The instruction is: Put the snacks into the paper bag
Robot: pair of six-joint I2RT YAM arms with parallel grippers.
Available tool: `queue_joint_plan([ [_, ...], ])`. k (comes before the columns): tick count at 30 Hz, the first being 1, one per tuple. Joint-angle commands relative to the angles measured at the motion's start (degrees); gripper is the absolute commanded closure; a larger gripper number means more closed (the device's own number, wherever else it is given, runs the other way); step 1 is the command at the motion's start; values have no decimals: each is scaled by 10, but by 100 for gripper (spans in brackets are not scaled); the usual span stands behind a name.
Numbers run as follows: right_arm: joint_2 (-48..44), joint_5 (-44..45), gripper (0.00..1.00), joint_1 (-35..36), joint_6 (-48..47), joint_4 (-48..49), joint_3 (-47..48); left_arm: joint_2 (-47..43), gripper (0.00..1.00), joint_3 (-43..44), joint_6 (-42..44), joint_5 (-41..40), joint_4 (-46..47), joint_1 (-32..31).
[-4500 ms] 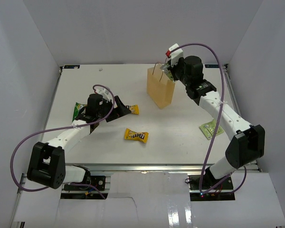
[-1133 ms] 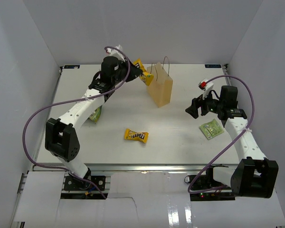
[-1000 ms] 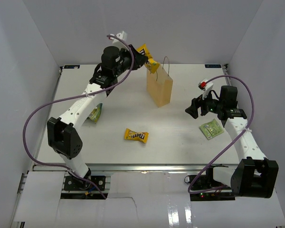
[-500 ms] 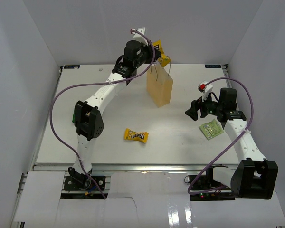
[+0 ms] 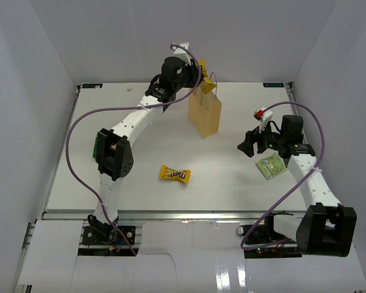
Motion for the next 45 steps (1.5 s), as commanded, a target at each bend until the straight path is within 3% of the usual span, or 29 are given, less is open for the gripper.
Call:
queue_joint_plan([
  [1,-11,-13,20,-3,4,18,1,-53,97,-14,11,0,8,-1],
  [4,-11,-12,20,-3,4,17,-1,-56,91,-23,11,-1,9,-1],
  [11,-10,-12,20,-3,2,18,-2,-58,51,-22,11,-5,9,-1],
  [21,-9,-38,20,-3,-17,7,-3,-62,30,-10,10,-6,9,-1],
  [25,-2,-197,20,4,-139,-91,21,-84,21,-16,34,-2,20,-1],
  [26,6,-214,19,11,-226,-127,29,-92,18,-22,54,-2,23,-1],
  [29,31,-213,19,76,-361,-248,60,-146,7,-71,81,-23,43,0],
  [33,71,-139,16,165,-397,-303,76,-234,4,-161,70,-54,63,5],
  [35,100,-106,12,248,-375,-292,83,-297,4,-236,60,-63,63,7],
  [40,167,34,4,437,-202,-159,111,-448,3,-428,-7,-84,62,8],
  [42,194,103,4,477,-148,-87,146,-524,3,-506,-22,-111,37,9],
  [45,268,110,4,505,-108,-58,225,-621,3,-573,-47,-167,-6,11],
])
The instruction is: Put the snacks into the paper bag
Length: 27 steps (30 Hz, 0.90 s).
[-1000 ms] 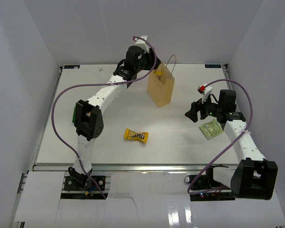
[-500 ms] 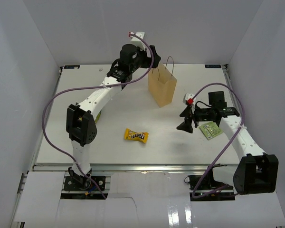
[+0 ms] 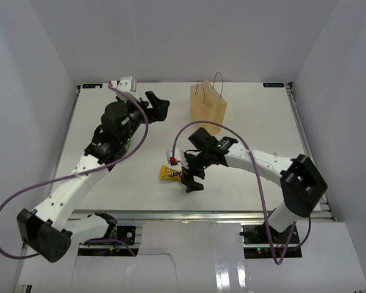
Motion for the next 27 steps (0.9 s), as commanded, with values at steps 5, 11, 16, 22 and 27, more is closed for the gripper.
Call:
queue_joint_plan([
  [5,149,80,4,28,81,112,146,-175,3,-102,-68,-123,-106,6],
  [11,213,93,13,48,56,84,192,-228,3,-128,-89,-149,-147,6],
  [16,243,154,22,59,58,67,211,-232,3,-130,-89,-157,-146,6],
  [22,251,191,45,60,44,68,208,-210,3,-122,-84,-146,-137,6],
  [27,245,192,64,60,31,62,194,-207,2,-124,-83,-145,-128,6],
])
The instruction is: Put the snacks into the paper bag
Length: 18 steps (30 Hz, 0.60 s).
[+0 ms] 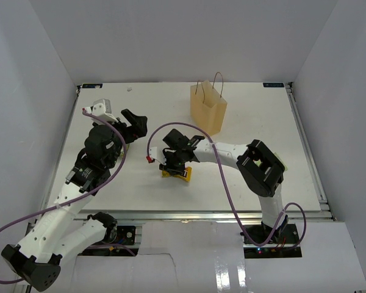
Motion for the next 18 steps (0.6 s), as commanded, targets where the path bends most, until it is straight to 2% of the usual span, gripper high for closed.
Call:
queue_joint_plan([
  [1,-5,11,71,-1,-17,-11,6,-5,2,3,0,0,8,2],
  [7,-49,-33,89,-6,-26,-8,-18,-7,2,1,0,-3,9,2],
  [13,-140,-193,92,-77,-13,-6,-33,-13,2,-5,-3,-7,9,2],
  [14,-163,-242,92,-110,-13,-4,-33,-14,2,-6,-4,-8,9,2],
  [18,-214,-343,92,-194,-22,-3,-10,-16,2,-17,-11,-6,16,2],
])
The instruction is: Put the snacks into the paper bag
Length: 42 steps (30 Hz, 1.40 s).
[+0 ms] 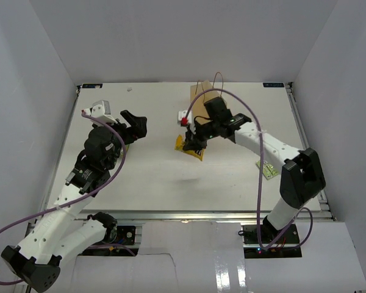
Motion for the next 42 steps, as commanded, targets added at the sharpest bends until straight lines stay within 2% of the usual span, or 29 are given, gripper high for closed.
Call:
queue_joint_plan([
  [1,-59,-141,92,-69,-13,9,36,-9,2,-11,-10,-4,8,2],
  [5,-88,-161,92,-131,0,39,117,2,2,-20,-15,4,22,2],
  [6,-91,-153,92,-141,46,67,126,5,2,-20,-15,6,23,2],
  [9,-91,-102,92,-182,169,210,154,14,2,-16,-12,10,28,2],
  [10,-80,-60,92,-198,193,260,176,14,2,-14,-12,11,29,2],
  [15,-32,34,92,-225,284,330,215,14,2,-15,-12,13,29,2],
  [19,-15,128,92,-224,344,383,190,10,2,-19,-16,13,28,2],
  [22,6,174,92,-223,361,396,198,9,2,-23,-19,16,28,2],
  [26,22,189,92,-216,361,400,204,12,2,-27,-22,18,30,2],
  [34,25,226,92,-199,326,417,153,21,2,-29,-24,25,38,2],
  [42,35,226,78,-197,296,416,129,28,2,-29,-25,29,41,2],
])
